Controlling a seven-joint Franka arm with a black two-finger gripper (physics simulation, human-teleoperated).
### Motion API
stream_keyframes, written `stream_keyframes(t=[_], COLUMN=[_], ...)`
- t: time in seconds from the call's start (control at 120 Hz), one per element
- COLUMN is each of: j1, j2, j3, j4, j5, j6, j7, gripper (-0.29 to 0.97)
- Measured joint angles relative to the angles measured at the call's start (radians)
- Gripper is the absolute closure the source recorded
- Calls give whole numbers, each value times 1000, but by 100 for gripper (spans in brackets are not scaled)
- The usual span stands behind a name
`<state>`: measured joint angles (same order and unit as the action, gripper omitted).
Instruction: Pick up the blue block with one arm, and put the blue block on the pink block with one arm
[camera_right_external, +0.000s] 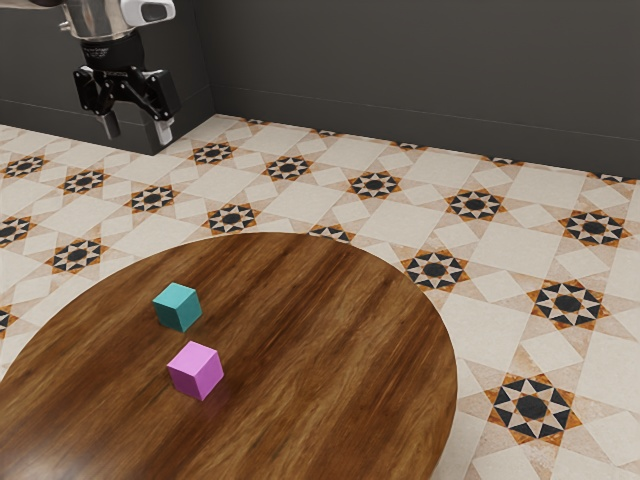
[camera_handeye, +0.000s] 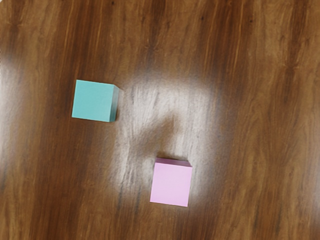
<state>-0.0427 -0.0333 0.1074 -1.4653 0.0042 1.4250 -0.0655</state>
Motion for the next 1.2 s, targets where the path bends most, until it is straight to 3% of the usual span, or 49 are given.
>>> stream_keyframes(t=[0.208,0.358,0.433,0.992,1.067,1.2], j1=[2,7,10,-11,-7,7], j2=[1,14,38,62,58,-17], j3=[0,-7,-11,-2,-1,-6], j4=[5,232,279,294,267,-60], j5=[-1,4,5,6,8,11], j6=[-3,-75,-103,-152,-138,4], j7=[0,-1,-2,-2,-2,-1], gripper=[0,0,0,0,0,0])
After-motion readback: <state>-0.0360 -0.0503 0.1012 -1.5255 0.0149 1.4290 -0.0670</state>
